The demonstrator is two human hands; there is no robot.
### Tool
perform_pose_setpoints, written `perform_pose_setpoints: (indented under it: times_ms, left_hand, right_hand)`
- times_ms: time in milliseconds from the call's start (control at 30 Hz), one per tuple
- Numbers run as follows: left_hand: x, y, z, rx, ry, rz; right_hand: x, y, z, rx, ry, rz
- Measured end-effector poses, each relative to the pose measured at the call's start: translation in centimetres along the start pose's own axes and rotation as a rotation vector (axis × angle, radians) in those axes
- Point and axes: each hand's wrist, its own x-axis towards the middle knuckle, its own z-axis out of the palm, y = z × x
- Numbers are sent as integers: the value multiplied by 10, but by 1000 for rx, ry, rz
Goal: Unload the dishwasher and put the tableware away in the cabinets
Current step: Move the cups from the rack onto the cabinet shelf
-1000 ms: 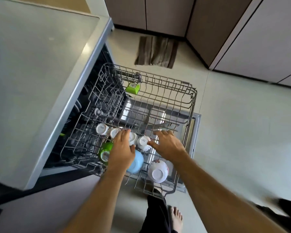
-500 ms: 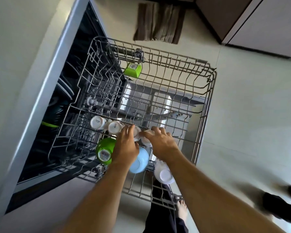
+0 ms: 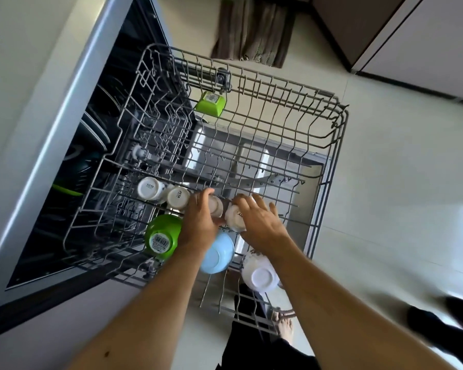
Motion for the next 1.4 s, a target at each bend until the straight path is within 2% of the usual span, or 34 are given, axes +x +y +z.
perform_pose_setpoints:
  times_ms: [100,333,500,633,1033,1267,1400]
  left_hand:
    - [1,2,5,11,41,-58]
    - [-18,23,-9,-32,171,-27]
    - [-42,57,-41,-57,185,86]
    - [-69,93,-77,-141,249,78]
    - [-163,190,-196,-363,521,87]
    - [-225,235,-269,-361,773,137]
    - [-264,247,-308,-381,930,100]
  right_hand:
    - [-12,10,-2,188,37,25]
    - [-49,10,-27,569,325,161]
    - [-71,-1,-60,642,421,182]
    - [-93,-16,-102,662,485,173]
    - [-175,-67,-233,636,560,-138]
    - [-222,-115,-293,518,560,-316]
    - [-243,-150,-323,504,610,-456]
